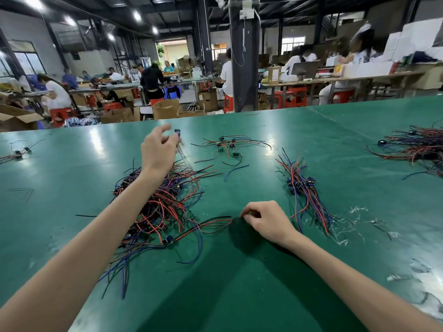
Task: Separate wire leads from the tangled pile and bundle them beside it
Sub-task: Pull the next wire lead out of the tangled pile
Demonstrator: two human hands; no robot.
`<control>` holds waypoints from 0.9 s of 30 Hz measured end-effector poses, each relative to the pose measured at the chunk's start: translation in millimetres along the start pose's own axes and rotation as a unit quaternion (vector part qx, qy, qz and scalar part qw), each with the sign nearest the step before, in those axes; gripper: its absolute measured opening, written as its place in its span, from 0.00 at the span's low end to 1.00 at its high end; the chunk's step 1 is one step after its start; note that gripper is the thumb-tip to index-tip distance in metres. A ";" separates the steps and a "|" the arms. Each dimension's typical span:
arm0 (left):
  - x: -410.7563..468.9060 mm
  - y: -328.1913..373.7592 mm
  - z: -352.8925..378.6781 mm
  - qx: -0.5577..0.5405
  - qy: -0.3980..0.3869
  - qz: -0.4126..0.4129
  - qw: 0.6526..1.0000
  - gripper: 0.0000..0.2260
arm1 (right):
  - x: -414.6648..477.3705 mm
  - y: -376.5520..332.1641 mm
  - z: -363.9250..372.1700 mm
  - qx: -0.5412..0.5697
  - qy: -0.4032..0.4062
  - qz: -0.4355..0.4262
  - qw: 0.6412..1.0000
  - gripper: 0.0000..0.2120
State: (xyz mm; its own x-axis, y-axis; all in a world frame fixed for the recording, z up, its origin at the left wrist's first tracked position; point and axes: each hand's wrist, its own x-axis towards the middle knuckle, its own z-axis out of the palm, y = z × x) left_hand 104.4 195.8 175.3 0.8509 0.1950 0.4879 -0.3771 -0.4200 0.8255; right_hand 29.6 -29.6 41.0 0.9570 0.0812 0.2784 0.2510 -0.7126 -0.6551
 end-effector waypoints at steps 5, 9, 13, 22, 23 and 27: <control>-25.3 49.9 8.5 -0.328 -0.094 -0.173 0.924 0.16 | -0.4 -1.4 -0.4 0.001 0.006 0.004 1.000 0.06; -57.5 53.0 24.5 -0.416 -0.182 -0.263 0.851 0.15 | -2.0 -0.8 -1.3 0.016 0.016 -0.011 1.000 0.06; -82.9 37.2 45.7 -0.423 -0.204 -0.321 0.823 0.08 | -1.3 -0.7 -0.8 0.028 0.015 -0.007 0.999 0.07; -127.9 -4.8 79.9 -0.390 -0.170 -0.359 0.831 0.05 | 1.6 -4.3 -13.2 0.298 0.006 0.063 0.952 0.06; -132.7 -6.8 81.0 -0.377 -0.168 -0.353 0.840 0.05 | 2.1 -4.4 -13.9 0.334 0.010 0.078 0.939 0.05; -144.3 -12.7 81.9 -0.355 -0.183 -0.318 0.860 0.04 | 2.5 -5.8 -14.7 0.370 0.021 0.081 0.925 0.05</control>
State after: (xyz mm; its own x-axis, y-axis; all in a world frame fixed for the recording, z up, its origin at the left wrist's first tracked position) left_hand 16.4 100.4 71.2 0.9767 -0.1608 -0.1420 0.1899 0.3403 0.9209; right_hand 28.3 -35.5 55.8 0.9880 -0.0234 0.1525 0.1514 -0.0401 -0.9877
